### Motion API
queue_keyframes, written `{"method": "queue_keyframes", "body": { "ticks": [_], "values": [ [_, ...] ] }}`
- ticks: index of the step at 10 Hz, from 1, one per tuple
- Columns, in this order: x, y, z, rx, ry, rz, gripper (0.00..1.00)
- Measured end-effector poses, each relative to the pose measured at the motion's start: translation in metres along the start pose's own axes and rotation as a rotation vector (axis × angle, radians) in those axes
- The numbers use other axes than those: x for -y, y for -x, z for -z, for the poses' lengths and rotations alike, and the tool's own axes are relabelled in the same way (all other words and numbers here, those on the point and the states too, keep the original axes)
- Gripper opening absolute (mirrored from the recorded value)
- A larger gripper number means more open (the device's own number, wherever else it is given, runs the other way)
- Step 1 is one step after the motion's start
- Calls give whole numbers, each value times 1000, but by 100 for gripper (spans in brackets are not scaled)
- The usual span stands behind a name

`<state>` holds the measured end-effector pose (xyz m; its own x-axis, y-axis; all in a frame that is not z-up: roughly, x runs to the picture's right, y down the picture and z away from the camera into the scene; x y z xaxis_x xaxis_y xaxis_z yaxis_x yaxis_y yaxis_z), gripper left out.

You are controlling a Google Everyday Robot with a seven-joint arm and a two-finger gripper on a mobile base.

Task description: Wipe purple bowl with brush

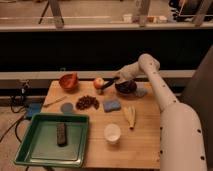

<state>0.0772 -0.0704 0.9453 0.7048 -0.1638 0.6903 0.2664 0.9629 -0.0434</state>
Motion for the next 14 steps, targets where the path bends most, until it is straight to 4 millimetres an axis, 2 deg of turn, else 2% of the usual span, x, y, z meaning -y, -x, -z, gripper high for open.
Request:
{"method": "queue_keyframes", "body": {
  "ticks": [3, 5, 6, 8, 11, 14],
  "values": [
    [-1, 29, -10, 117, 1, 21, 0],
    [-13, 38, -5, 157, 15, 21, 0],
    [-23, 42, 5, 162, 21, 24, 0],
    [-31, 41, 20, 143, 34, 28, 0],
    [-45, 23, 37, 38, 78, 23, 0],
    [-40, 12, 39, -17, 88, 20, 0]
  ]
}}
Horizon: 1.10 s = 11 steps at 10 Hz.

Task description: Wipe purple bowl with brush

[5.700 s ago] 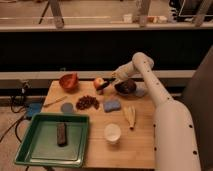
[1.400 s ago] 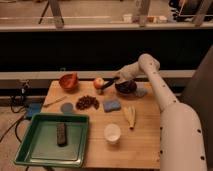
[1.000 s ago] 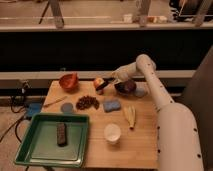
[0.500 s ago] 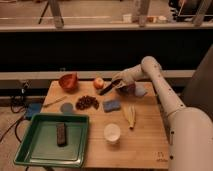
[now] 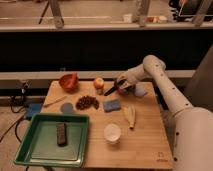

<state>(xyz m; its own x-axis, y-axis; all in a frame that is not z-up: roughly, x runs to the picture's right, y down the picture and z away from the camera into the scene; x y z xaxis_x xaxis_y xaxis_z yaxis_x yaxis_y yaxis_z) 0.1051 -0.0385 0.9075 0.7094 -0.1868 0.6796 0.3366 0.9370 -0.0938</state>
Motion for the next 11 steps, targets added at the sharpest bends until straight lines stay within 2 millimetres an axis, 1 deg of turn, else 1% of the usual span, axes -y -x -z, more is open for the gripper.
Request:
{"method": "queue_keyframes", "body": {
  "ticks": [3, 5, 6, 7, 9, 10, 11],
  "values": [
    [16, -21, -12, -29, -18, -14, 0],
    [30, -26, -25, -24, -27, 0, 0],
    [36, -22, -31, -13, -30, 8, 0],
    [41, -14, -39, 11, -34, 18, 0],
    [46, 2, -45, 62, -38, 46, 0],
    [45, 8, -45, 81, -35, 54, 0],
    [42, 20, -46, 110, -23, 67, 0]
  ]
}}
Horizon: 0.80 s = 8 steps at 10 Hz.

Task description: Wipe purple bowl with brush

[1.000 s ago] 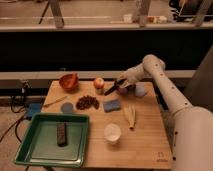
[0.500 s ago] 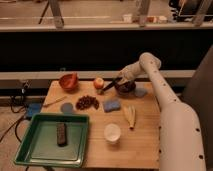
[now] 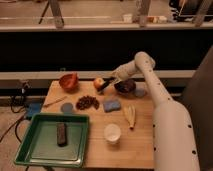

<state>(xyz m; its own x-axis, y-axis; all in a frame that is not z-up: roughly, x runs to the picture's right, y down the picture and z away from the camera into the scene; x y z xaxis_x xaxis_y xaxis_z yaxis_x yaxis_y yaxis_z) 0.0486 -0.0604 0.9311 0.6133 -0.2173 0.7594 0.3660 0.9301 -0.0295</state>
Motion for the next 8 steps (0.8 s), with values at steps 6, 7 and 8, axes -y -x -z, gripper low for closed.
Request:
{"method": "queue_keyframes", "body": {
  "ticks": [6, 7, 8],
  "values": [
    [-39, 15, 19, -27, 61, 7, 0],
    [-42, 9, 22, -44, 64, -4, 0],
    [-45, 0, 28, -66, 63, -18, 0]
  ]
}}
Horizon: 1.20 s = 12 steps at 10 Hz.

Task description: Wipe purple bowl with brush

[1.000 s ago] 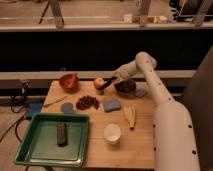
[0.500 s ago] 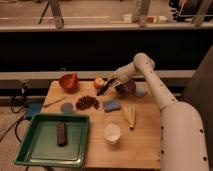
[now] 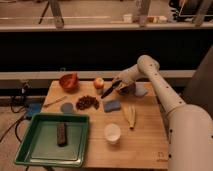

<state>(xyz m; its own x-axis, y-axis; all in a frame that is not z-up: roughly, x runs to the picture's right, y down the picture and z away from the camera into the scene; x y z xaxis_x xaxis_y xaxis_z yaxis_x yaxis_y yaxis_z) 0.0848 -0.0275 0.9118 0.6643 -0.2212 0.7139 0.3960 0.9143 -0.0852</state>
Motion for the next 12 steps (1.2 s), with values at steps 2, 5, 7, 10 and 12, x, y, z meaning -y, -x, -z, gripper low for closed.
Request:
{"method": "queue_keyframes", "body": {
  "ticks": [2, 5, 7, 10, 12],
  "values": [
    [-1, -17, 5, -31, -3, -23, 0],
    [9, -45, 1, -58, -11, -52, 0],
    [17, -52, -7, -62, -14, -52, 0],
    [34, -36, -24, -41, -23, -13, 0],
    [38, -18, -33, -9, -23, 15, 0]
  ]
}}
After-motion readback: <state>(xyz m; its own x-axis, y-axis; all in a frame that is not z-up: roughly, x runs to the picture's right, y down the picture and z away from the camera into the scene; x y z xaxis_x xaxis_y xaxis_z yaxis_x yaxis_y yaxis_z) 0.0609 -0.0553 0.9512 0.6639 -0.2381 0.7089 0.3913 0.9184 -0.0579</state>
